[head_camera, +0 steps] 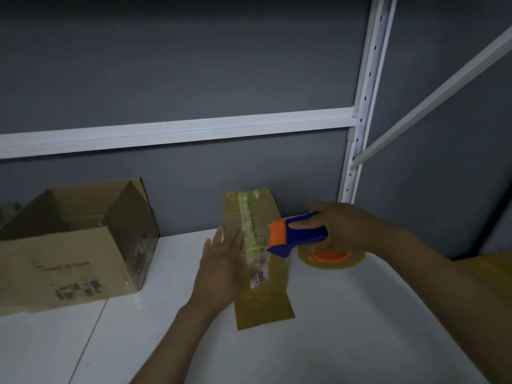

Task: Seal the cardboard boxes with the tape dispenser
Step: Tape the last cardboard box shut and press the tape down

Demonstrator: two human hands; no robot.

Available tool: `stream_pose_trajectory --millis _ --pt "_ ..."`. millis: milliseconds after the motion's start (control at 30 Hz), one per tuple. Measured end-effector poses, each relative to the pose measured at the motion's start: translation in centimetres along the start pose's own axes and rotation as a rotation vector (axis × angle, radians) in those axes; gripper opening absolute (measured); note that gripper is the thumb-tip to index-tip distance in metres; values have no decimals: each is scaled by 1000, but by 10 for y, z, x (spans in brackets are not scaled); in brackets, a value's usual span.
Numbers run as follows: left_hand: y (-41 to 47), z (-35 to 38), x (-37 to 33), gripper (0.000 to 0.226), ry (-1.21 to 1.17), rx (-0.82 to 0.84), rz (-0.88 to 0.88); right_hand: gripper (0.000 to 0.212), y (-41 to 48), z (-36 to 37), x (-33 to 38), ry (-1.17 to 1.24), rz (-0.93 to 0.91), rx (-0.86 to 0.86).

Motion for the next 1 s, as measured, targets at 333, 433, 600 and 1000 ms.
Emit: stream_pose_trajectory --millis 333,433,600,1000 --pt "6 16 -24 83 150 25 259 63 -5 0 -9 51 -27 16" --pt "5 16 -12 84 184 45 209 62 -11 4 -25 139 -22 68" --pt "7 19 -13 83 238 44 151 64 -14 6 -50 118 2 97" --pt "13 24 -17 85 297 49 81 70 -15 58 -16 336 -122 -34"
Point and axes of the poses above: each hand's wrist, its own y-axis towards the middle knuckle, its own z-axis out of the palm, x = y × z, the point moved 7 cm from there along y, towards the middle knuckle, and after that the axes turned 6 degrees about z, right-handed, at the moved point
